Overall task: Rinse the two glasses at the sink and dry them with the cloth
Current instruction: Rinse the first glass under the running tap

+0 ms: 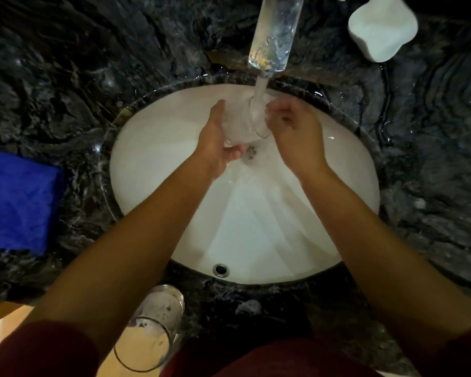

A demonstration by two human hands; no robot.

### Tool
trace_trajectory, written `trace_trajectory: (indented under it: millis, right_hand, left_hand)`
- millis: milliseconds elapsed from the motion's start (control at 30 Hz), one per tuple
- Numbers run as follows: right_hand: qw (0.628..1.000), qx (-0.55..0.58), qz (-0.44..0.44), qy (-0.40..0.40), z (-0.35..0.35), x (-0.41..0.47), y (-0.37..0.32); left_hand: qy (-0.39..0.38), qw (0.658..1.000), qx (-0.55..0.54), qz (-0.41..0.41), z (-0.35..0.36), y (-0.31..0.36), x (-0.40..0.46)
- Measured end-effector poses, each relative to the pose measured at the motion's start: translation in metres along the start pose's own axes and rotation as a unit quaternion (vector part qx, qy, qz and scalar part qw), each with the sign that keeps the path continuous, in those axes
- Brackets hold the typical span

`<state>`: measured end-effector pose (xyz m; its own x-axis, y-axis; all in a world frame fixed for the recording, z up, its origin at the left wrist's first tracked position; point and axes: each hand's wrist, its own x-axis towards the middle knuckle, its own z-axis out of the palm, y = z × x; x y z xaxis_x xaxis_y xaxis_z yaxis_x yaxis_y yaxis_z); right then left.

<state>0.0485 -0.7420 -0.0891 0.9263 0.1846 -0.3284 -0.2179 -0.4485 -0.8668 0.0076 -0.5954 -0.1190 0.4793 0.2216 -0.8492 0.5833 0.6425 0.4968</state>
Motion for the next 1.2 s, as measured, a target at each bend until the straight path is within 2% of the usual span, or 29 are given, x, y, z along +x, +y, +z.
trace_trajectory:
  millis: [67,133,167,233,300,367,433,500,600,667,733,800,900,967,1000,1067,1133,1200]
  right_hand:
    - [0.997,0.046,0.061,-0.006,-0.001,-0.003,0.004]
    - [0.982,0.068,0.157,-0.083,0.002,0.003,0.002]
    - [0.978,0.029,0.168,-0.119,0.004,0.01,-0.001]
    - [0.976,-0.104,0.122,-0.146,0.008,0.025,-0.003]
    - [0.955,-0.254,0.035,-0.15,0.009,0.038,-0.013]
    - [0.944,-0.279,-0.005,-0.176,0.012,0.041,-0.023]
    - [0.954,-0.248,-0.022,-0.167,0.014,0.039,-0.026]
    - [0.968,-0.217,-0.013,-0.125,0.02,0.037,-0.021]
    - [0.99,-0.046,0.107,-0.075,0.031,0.038,-0.009]
    - [0.984,-0.012,0.158,-0.075,0.037,0.037,-0.007]
    - [0.971,-0.004,0.22,-0.089,0.041,0.035,-0.004]
    - [0.935,0.074,0.32,-0.135,0.042,0.03,0.0]
    - [0.882,0.213,0.368,-0.201,0.042,0.023,0.014]
    - [0.872,0.242,0.362,-0.225,0.037,0.02,0.015]
    - [0.882,0.224,0.347,-0.226,0.034,0.019,0.013]
    - [0.929,0.136,0.276,-0.206,0.025,0.02,0.004]
    - [0.968,0.018,0.177,-0.175,0.018,0.024,-0.005]
    - [0.981,-0.107,0.056,-0.154,0.015,0.031,-0.009]
  left_hand:
    - [-0.001,1.0,0.006,0.007,0.001,0.001,-0.002]
    - [-0.032,0.998,0.044,0.011,-0.001,0.003,-0.002]
    - [-0.057,0.994,0.088,0.015,0.0,0.005,-0.003]
    - [-0.095,0.977,0.193,0.005,0.0,0.008,-0.004]
    - [-0.112,0.958,0.263,-0.026,0.0,0.015,-0.005]
    - [-0.134,0.949,0.283,-0.042,-0.003,0.02,-0.004]
    - [-0.143,0.956,0.256,-0.036,-0.004,0.023,-0.005]
    - [-0.112,0.973,0.203,-0.013,-0.001,0.023,-0.005]
    - [-0.054,0.988,0.138,0.037,0.001,0.017,0.0]
    - [-0.018,0.993,0.106,0.052,0.002,0.008,0.0]
    - [0.017,0.993,0.085,0.076,0.001,0.001,-0.003]
    - [0.048,0.984,0.104,0.133,0.002,-0.002,-0.005]
    - [0.02,0.949,0.179,0.258,-0.004,-0.002,-0.003]
    - [-0.045,0.929,0.197,0.308,-0.011,0.002,-0.001]
    - [-0.069,0.93,0.198,0.3,-0.015,0.006,-0.001]
    - [-0.112,0.952,0.171,0.227,-0.022,0.013,-0.004]
    - [-0.122,0.961,0.191,0.158,-0.027,0.02,-0.007]
    - [-0.135,0.959,0.227,0.098,-0.029,0.027,-0.01]
